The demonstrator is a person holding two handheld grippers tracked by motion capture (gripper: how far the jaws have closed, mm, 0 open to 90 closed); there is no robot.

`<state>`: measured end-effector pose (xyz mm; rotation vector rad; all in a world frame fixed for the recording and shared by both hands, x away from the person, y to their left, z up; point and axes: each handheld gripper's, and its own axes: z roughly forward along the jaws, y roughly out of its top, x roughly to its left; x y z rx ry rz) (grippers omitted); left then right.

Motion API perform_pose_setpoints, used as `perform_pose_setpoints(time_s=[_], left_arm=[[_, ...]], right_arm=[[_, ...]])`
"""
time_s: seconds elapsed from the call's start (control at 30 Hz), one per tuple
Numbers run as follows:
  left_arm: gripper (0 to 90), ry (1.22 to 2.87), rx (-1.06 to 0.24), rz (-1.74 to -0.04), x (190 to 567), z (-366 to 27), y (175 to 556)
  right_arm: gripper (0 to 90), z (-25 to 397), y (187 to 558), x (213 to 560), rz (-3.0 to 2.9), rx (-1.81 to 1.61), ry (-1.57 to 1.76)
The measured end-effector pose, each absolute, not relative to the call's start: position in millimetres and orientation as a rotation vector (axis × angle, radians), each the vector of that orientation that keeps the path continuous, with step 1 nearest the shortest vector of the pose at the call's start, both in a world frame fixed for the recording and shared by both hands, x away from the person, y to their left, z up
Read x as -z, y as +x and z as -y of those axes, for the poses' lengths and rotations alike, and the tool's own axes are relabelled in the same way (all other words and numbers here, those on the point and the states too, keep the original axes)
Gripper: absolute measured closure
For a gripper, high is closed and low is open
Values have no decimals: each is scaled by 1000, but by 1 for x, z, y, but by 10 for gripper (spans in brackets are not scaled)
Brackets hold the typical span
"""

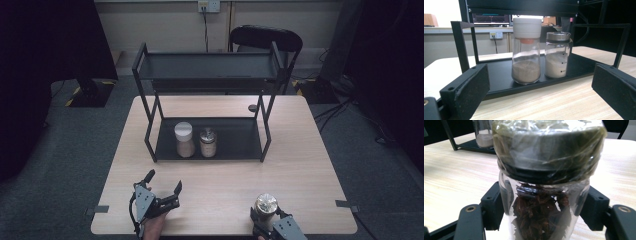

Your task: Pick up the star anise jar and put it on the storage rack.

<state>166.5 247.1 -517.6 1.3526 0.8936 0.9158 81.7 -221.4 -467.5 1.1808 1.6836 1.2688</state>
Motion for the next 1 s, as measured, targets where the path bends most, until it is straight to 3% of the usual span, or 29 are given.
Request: perform_pose_setpoints(time_s=[1.0], left_arm=[[10,1354,-914,-892,518,-247,167]], right_arm=[[306,217,95,451,-1716,-1273,1095]])
